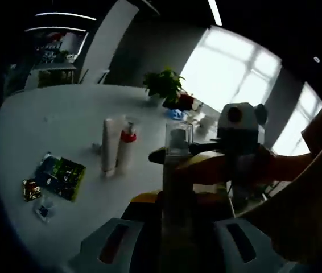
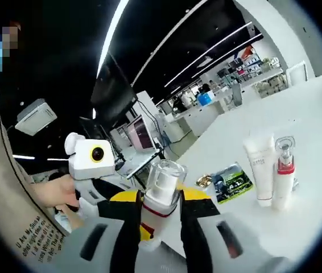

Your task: Arrange the skincare products in the storage area until every visible bottle or jar stands upright without overlapping.

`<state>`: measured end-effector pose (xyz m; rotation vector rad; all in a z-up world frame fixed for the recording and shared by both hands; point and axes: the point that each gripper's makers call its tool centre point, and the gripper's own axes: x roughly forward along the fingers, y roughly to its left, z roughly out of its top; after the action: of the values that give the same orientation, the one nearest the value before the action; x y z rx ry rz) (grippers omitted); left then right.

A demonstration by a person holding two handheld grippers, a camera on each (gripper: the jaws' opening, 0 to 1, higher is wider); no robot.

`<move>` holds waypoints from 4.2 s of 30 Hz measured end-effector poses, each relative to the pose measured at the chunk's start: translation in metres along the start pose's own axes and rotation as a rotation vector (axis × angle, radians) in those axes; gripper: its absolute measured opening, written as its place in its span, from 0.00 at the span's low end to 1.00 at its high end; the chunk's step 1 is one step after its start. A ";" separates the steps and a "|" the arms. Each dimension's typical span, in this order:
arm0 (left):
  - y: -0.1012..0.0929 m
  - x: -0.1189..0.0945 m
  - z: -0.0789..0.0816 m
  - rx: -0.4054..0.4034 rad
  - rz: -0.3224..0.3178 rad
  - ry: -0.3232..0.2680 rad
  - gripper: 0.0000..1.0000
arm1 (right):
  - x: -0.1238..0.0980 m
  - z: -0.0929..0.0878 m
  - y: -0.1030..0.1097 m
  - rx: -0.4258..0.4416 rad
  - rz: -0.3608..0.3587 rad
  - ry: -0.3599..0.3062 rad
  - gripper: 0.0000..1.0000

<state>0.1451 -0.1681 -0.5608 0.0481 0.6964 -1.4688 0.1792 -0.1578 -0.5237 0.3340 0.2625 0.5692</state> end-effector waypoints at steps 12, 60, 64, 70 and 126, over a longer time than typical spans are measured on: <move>0.006 0.022 0.005 0.184 0.079 0.014 0.16 | -0.013 0.004 -0.015 -0.204 -0.071 -0.056 0.22; 0.046 0.143 -0.073 0.573 -0.152 0.243 0.16 | -0.036 -0.108 -0.117 -0.193 -0.368 0.339 0.23; 0.048 0.146 -0.075 0.551 -0.160 0.237 0.16 | -0.035 -0.109 -0.119 -0.188 -0.374 0.335 0.24; 0.054 0.152 -0.068 0.553 -0.160 0.219 0.16 | -0.034 -0.104 -0.126 -0.186 -0.385 0.327 0.24; 0.101 0.181 -0.037 0.612 -0.144 0.294 0.21 | -0.026 -0.101 -0.197 -0.074 -0.556 0.268 0.20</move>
<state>0.2134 -0.2992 -0.7113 0.7074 0.4649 -1.7891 0.2196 -0.3049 -0.6865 0.1006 0.5691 0.0713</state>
